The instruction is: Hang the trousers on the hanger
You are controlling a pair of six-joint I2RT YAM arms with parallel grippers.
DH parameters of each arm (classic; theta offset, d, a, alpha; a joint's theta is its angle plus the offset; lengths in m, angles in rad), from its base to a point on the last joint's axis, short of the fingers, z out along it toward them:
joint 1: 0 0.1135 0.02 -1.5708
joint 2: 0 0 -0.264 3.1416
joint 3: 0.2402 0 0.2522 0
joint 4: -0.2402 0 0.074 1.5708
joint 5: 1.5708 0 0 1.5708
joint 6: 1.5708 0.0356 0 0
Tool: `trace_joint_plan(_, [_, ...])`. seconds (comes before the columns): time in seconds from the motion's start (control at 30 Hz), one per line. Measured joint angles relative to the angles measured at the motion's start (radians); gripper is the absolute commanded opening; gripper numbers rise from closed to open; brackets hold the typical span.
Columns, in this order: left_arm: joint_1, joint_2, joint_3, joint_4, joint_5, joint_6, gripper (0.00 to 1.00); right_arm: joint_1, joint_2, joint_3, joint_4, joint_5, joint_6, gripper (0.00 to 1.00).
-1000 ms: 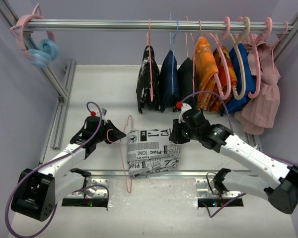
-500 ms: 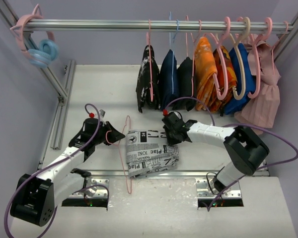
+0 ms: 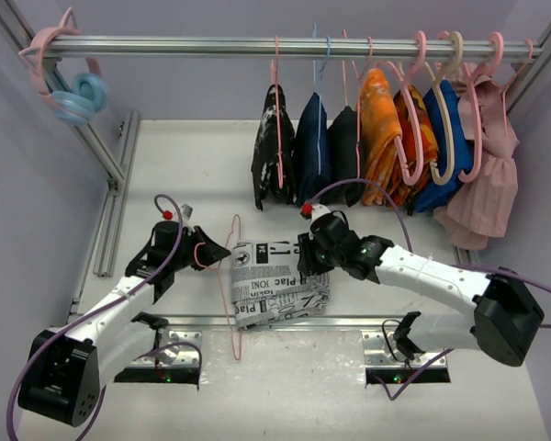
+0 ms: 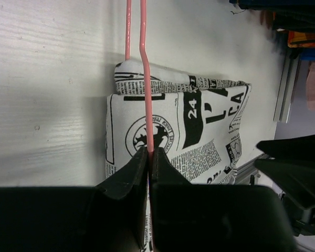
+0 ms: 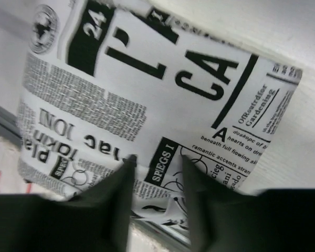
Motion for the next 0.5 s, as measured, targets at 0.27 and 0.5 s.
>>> trace_joint_plan(0.27, [0.000,-0.016,0.000,-0.017,-0.001,-0.005,0.00,0.105,0.171,-0.111,0.127,-0.025,0.082,0.16])
trace_joint_plan(0.5, [0.000,-0.020,0.001,-0.025,-0.001,-0.005,0.00,0.173,0.102,-0.050,0.005,0.019,0.103,0.36])
